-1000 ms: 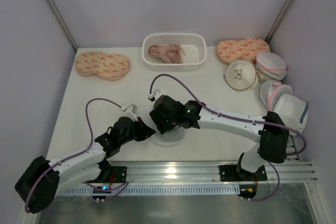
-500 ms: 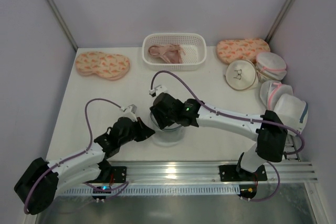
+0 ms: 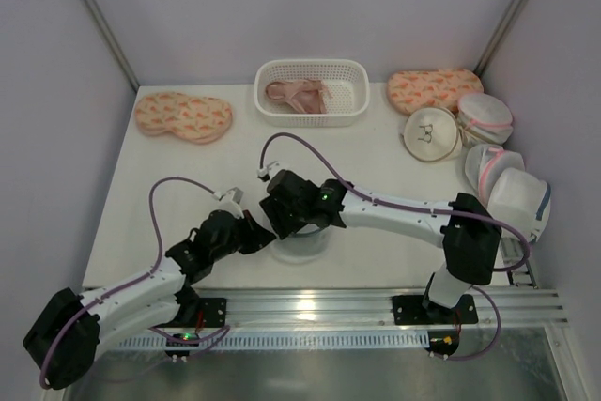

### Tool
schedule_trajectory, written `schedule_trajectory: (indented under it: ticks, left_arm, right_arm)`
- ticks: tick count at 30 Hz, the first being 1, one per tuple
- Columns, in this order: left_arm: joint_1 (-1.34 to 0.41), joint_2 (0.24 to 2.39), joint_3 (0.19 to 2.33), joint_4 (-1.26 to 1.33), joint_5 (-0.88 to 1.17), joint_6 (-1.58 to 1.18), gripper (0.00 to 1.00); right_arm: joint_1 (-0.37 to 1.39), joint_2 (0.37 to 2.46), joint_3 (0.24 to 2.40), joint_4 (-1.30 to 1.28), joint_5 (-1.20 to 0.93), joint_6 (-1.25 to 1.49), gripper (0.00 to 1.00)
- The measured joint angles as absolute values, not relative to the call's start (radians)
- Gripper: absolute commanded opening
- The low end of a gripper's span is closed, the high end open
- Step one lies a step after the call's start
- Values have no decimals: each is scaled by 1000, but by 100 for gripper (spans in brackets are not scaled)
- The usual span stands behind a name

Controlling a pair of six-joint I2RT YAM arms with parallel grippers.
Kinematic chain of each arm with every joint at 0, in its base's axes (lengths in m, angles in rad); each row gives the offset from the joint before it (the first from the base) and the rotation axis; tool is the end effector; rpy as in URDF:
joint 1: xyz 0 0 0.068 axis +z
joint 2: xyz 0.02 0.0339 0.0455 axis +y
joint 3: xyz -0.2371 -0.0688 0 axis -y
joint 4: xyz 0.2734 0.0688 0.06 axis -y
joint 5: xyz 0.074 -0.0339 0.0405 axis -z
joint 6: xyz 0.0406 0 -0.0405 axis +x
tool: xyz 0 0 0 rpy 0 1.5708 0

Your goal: Unzip the laundry bag and remove the bra

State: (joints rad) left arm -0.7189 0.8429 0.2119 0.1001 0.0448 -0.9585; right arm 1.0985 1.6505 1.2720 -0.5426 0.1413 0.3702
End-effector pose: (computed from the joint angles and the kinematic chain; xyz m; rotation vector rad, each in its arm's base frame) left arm 0.1623 -0.1444 0.1197 -0.2438 2.2703 -1.0064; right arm 0.1799 0.3395 0.2136 -0.8458 2.3886 0.4386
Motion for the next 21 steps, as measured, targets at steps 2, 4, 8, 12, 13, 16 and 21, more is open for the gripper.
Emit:
schedule_trajectory:
  ticks: [2, 4, 8, 12, 13, 16, 21]
  left_arm:
    - [-719, 851, 212, 102, 45, -958, 0]
    - [-719, 863, 212, 101, 45, -959, 0]
    - [-719, 869, 212, 102, 45, -960, 0]
    - [-719, 865, 212, 105, 45, -961, 0]
    - [-719, 862, 212, 106, 45, -961, 0]
    - [-719, 848, 212, 108, 45, -961, 0]
    - [-719, 842, 212, 113, 45, -961, 0]
  right_arm:
    - [1105, 1666, 1278, -544, 128, 368, 62]
    - [1116, 1689, 1294, -551, 126, 367, 62]
    - [1136, 1759, 1358, -599, 178, 368, 47]
    - [1145, 1811, 1404, -663, 289, 383, 10]
    - [1146, 1811, 1404, -674, 311, 391, 4]
    - [1150, 1804, 1404, -707, 395, 416, 4]
    - [1151, 1733, 1391, -752, 517, 456, 4]
